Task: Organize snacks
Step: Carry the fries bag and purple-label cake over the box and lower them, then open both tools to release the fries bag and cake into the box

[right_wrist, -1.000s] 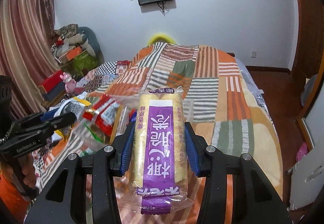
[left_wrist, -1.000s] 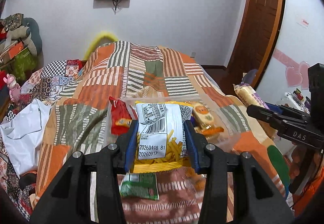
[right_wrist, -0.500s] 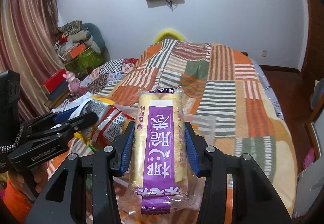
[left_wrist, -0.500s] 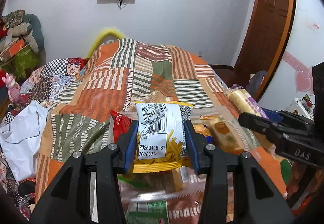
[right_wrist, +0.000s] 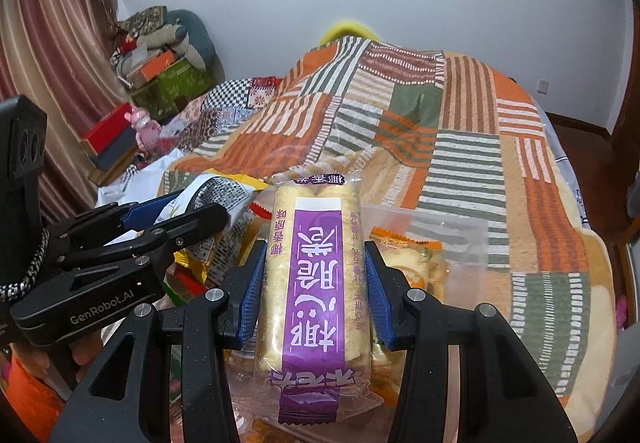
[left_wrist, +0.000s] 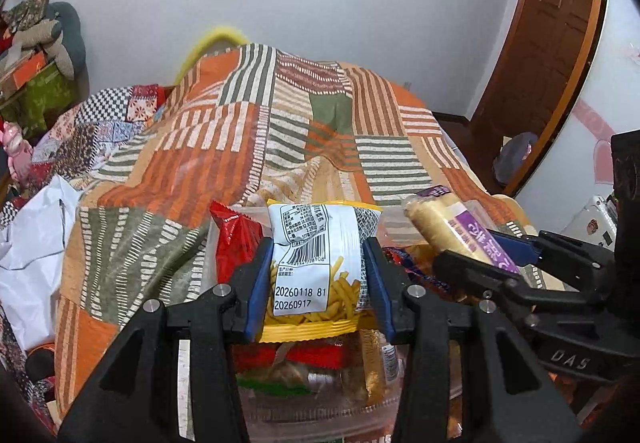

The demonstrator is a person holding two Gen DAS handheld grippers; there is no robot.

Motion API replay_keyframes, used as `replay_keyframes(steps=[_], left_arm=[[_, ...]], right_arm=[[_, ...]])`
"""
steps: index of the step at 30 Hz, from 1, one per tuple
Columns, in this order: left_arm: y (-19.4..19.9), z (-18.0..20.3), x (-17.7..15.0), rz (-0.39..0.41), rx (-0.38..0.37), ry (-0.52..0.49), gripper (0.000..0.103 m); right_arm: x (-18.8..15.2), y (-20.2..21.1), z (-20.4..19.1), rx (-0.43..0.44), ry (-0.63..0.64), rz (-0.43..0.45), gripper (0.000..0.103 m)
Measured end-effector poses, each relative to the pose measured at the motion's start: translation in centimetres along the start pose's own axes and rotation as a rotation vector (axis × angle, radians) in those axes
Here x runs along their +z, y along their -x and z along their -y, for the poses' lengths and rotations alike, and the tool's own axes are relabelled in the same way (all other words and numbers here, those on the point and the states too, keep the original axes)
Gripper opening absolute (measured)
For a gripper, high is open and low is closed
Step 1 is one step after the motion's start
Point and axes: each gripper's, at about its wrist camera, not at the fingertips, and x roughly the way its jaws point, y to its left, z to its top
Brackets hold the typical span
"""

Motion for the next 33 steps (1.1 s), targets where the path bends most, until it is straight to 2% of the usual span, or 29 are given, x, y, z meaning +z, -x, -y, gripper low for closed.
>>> replay_keyframes(steps=[10, 14, 22, 28, 30, 33], left_arm=[[1.1, 0.8, 0.0, 0.014, -0.007, -0.027, 0.045], [2.7, 0.9, -0.2, 0.031, -0.008, -0.036, 0.045], [6.9, 0.5, -1.5, 0.051, -0.003, -0.04, 0.047], [9.1, -0.3, -3.0, 0.043, 0.016, -0.032, 0.06], [9.5, -0.5, -3.6, 0.037, 0.032, -0.034, 0.068], [9.8, -0.9, -4.6, 0.019, 0.064, -0.027, 0.08]], right_arm=[[0.3, 1.0, -0.4, -0.012, 0.021, 0.014, 0.043], [0.1, 2.4, -0.8, -0.016, 0.039, 0.037, 0.044], [-1.4, 5.7, -0.9, -0.015, 0.051, 0.073, 0.051], [-3.2, 7.7, -0.7, -0.02, 0.043, 0.088, 0.063], [-3.8, 8.0, -0.6, -0.018, 0.022, 0.09, 0.071], [-5.1, 8.2, -0.4, -0.007, -0.008, 0.082, 0.076]])
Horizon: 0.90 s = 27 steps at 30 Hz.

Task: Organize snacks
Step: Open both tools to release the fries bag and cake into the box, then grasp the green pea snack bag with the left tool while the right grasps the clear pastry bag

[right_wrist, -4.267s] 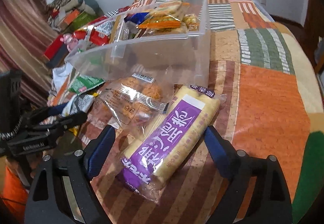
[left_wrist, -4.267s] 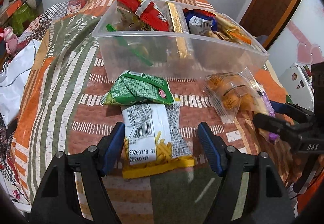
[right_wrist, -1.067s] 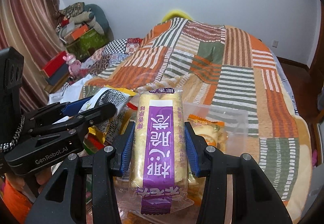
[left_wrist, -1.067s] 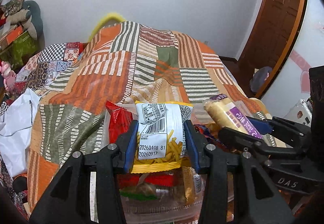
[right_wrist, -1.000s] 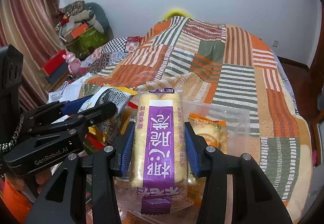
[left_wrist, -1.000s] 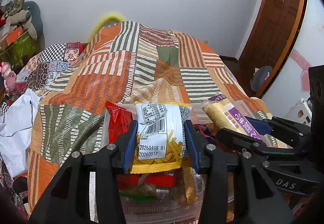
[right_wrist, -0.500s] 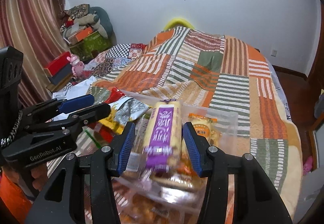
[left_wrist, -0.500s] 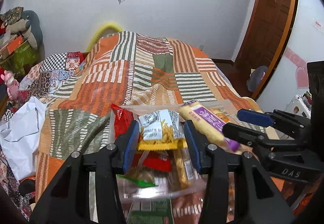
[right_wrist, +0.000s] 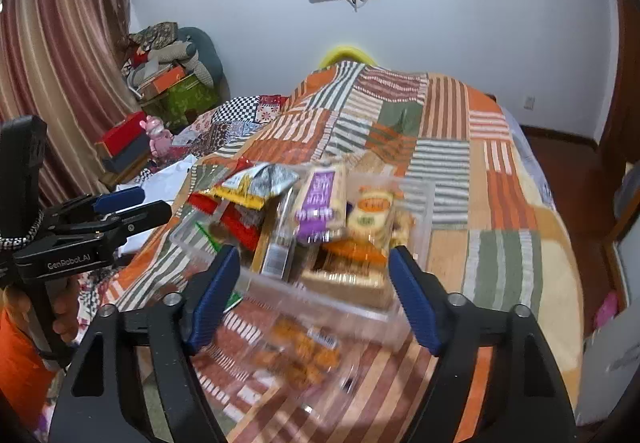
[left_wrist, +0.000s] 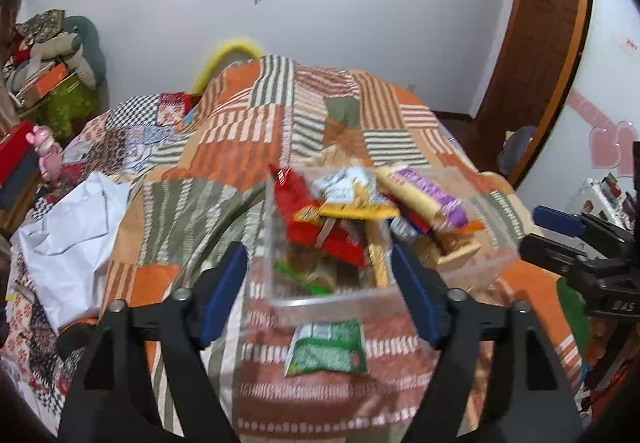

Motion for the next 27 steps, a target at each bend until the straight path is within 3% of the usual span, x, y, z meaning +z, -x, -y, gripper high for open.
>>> replay_keyframes(steps=[2, 17, 21, 27], left_arm=[[-0.2, -0.3, -0.7, -0.021, 0.015, 0.015, 0.084], [-4.4, -0.4, -6.0, -0.189, 0.009, 0.029, 0.084], [-5.7, -0.2, -6.4, -0.206, 0.022, 0.018, 0.084], [-7.6, -0.3, -7.3, -0.242, 0.013, 0.034, 0.084]], right_arm=[[-0.8, -0.2, -0.2, -0.009, -0.003, -0.015, 0.076], [-5.2, -4.4, -0.5, -0.016, -0.002, -0.173, 0.078], [-5.5, -5.2, 0.0, -0.022, -0.035, -0.176, 0.085], [-6.1, -6.4, 0.4, 0.039, -0.082, -0.229, 0.086]])
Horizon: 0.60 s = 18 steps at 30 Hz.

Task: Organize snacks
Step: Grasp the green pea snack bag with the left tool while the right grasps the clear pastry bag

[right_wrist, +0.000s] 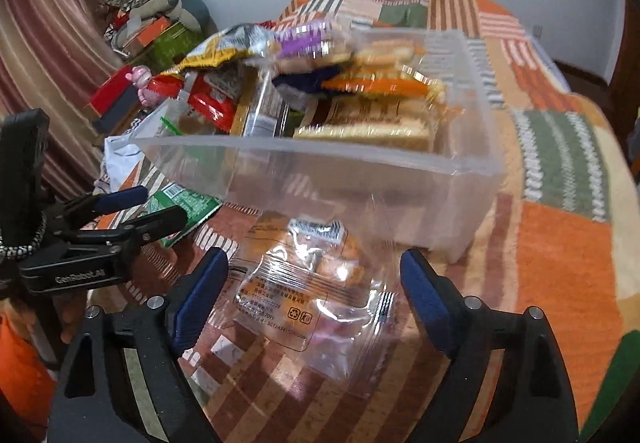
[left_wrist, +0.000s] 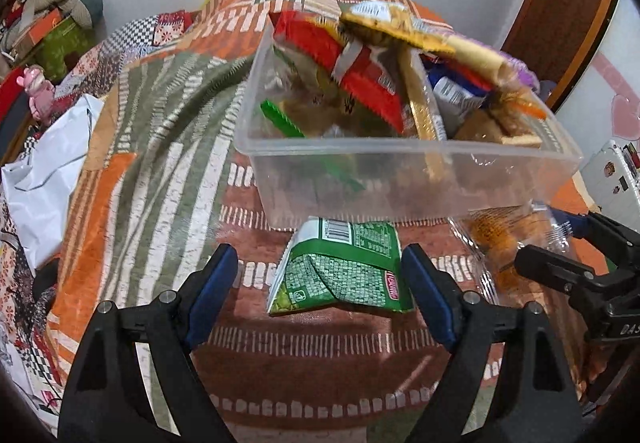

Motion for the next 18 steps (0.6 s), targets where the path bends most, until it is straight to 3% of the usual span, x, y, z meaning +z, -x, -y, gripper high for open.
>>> replay_keyframes(steps=[4, 6, 8, 10, 16, 18], left_arm=[[-1.1, -0.2, -0.4, -0.019, -0.032, 0.027, 0.082], [-1.1, -0.1, -0.6, -0.012, -0.04, 0.028, 0.071], [-0.9, 0.1, -0.8, -0.006, -0.057, 0.03, 0.059], [-0.6, 0.4, -1.2, 0.002, -0.055, 0.03, 0.057], [0.8, 0.3, -2.1, 0.003, -0.103, 0.051, 0.038], [1.5, 0.4, -2.3, 0.009, -0.104, 0.052, 0.034]], right_arm=[[-0.3, 0.0, 0.1, 0.037, -0.019, 0.006, 0.082], [-0.4, 0.1, -0.1, 0.072, -0.018, 0.002, 0.067], [-0.6, 0.2, -0.4, 0.057, -0.001, 0.014, 0.066], [-0.7, 0.4, -0.7, 0.046, 0.012, 0.021, 0.064], [-1.2, 1.9, -1.1, 0.028, 0.021, 0.067, 0.056], [-1.2, 2.5, -1.0, 0.032, 0.02, 0.084, 0.044]])
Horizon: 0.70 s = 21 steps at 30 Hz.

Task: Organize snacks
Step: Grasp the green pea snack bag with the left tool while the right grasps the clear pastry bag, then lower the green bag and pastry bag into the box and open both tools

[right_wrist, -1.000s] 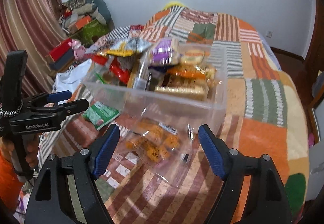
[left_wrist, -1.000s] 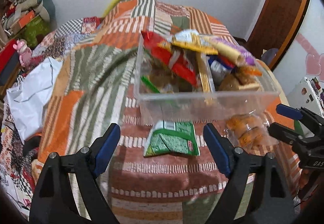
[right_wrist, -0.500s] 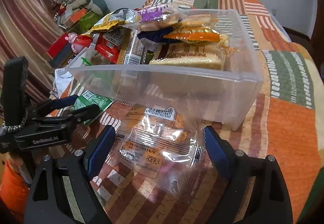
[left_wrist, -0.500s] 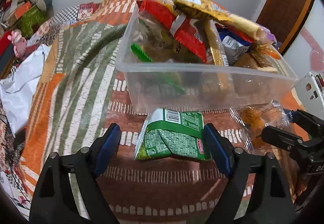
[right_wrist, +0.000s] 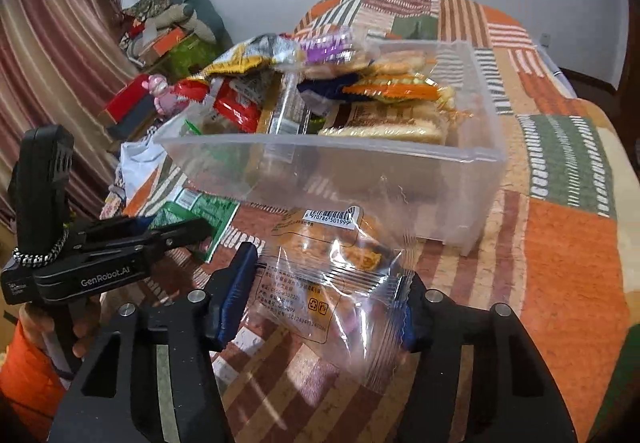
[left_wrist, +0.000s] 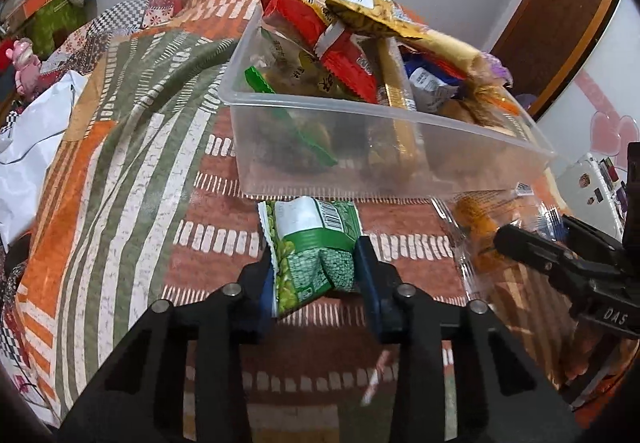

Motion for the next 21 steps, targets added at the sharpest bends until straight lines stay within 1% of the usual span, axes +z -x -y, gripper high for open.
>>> replay_keyframes(steps=[2, 3, 6, 8, 11, 17, 21], left_arm=[[0.8, 0.3, -0.2, 0.014, 0.005, -0.01, 0.031], [1.3, 0.5, -0.2, 0.022, 0.006, -0.019, 0.028], [2.9, 1.5, -0.2, 0.054, 0.009, -0.048, 0.027], [3.8, 2.0, -0.1, 0.077, 0.013, -0.067, 0.026], [4.9, 2.6, 0.2, 0.109, 0.013, -0.089, 0.026], [7.5, 3.1, 1.9, 0.183, 0.006, -0.097, 0.026], [8.1, 2.8, 3.6, 0.216, -0.002, -0.094, 0.026]], right_arm=[[0.2, 0.5, 0.1, 0.021, 0.005, 0.003, 0.043], [0.2, 0.8, -0.1, 0.017, 0.016, 0.013, 0.042], [0.2, 1.4, -0.5, 0.013, 0.045, 0.027, 0.04], [0.4, 1.8, -0.4, 0.025, 0.044, 0.035, 0.04], [0.6, 2.8, -0.4, 0.031, 0.025, 0.071, 0.04], [2.2, 4.6, -0.6, 0.04, 0.017, 0.142, 0.04], [3.5, 5.1, -1.0, 0.041, 0.029, 0.179, 0.04]])
